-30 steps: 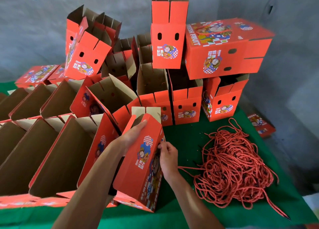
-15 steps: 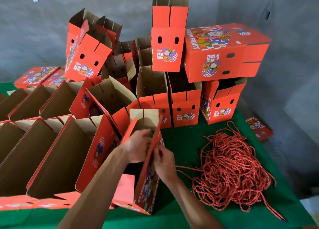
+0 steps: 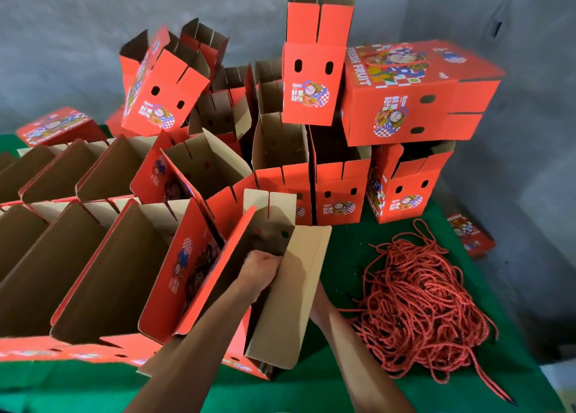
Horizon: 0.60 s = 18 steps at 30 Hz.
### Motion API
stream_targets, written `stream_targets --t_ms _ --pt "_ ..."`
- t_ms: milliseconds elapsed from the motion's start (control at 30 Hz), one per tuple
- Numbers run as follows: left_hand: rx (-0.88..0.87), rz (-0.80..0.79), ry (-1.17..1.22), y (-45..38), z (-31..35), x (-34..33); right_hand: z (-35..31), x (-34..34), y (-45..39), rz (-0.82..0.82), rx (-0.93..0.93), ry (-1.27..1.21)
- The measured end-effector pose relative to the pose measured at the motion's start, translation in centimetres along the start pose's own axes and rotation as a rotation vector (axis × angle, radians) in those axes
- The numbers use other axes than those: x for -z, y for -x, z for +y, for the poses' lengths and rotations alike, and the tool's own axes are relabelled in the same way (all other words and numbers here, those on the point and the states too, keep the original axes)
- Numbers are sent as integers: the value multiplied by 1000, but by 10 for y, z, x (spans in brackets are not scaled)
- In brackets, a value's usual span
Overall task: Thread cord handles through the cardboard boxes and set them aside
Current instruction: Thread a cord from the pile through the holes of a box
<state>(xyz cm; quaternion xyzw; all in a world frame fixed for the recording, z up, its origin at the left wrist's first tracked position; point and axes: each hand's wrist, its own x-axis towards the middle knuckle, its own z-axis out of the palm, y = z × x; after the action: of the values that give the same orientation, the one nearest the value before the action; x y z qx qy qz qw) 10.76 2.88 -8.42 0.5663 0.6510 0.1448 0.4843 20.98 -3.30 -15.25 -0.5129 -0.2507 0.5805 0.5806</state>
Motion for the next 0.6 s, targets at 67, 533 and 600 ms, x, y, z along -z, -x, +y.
stream_targets --t_ms 67,533,600 --pt "-26 -14 -50 -2 1 1 2 9 1 -30 -42 10" --pt "-293 37 -170 46 15 6 -19 61 14 315 -215 -85" --pt "-448 -90 -394 77 10 5 -48 46 14 180 -222 -410"
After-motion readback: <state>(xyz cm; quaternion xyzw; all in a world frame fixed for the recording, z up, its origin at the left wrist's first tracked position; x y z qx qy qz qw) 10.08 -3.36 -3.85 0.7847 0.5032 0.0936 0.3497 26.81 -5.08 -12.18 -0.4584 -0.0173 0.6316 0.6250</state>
